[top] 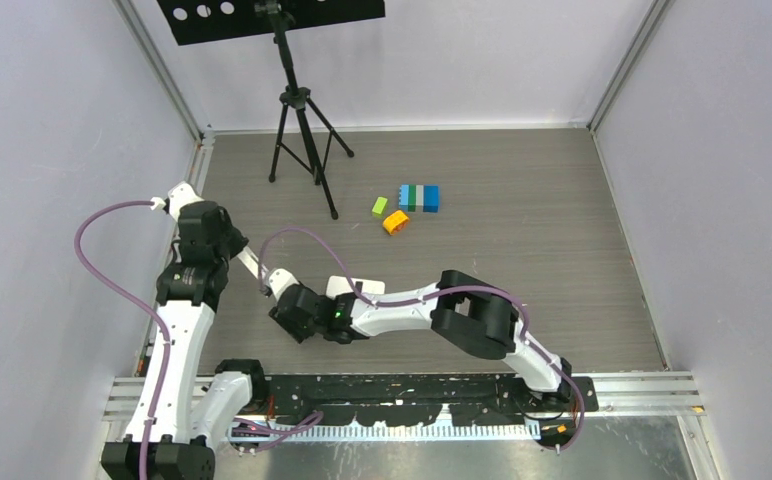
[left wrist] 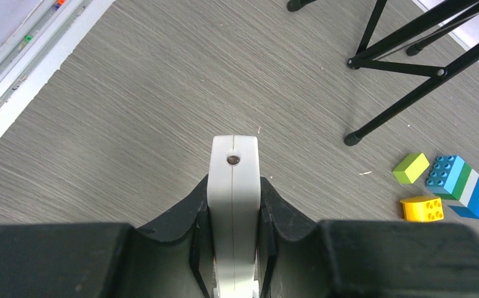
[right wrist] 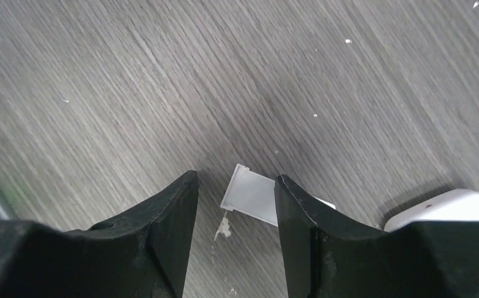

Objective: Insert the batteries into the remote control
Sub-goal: Move the battery cover to the center of the board.

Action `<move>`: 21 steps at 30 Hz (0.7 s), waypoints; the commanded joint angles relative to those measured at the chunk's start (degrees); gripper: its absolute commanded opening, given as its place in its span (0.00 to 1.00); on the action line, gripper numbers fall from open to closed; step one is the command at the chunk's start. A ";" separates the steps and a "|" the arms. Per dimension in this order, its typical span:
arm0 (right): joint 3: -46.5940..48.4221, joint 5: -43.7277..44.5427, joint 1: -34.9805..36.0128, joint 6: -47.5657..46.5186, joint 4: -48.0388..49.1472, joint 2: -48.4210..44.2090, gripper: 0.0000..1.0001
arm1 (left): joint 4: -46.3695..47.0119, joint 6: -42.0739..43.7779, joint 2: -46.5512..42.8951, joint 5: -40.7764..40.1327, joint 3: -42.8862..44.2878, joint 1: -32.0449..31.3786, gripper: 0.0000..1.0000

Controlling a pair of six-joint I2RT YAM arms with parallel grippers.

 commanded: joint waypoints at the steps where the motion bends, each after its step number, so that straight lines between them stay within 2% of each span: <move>1: 3.32 6.67 0.72 -6.75 -0.60 2.50 0.54 | 1.80 0.00 -0.23 0.51 1.15 0.14 0.00; 3: 2.95 6.88 0.76 -6.81 -1.81 2.59 0.49 | 2.01 -0.01 -0.35 0.91 0.99 0.14 0.00; 10: 0.38 5.66 0.74 -6.11 -8.79 0.61 0.15 | 2.81 0.02 -0.60 3.09 0.74 0.14 0.00; 15: -6.12 5.57 0.74 -3.00 -11.55 -4.09 0.12 | 3.26 -0.53 -0.73 5.82 0.77 0.14 0.00; 21: -15.48 6.65 0.49 2.63 -14.27 -11.07 0.12 | 5.58 -1.67 0.04 12.72 -0.45 0.14 0.00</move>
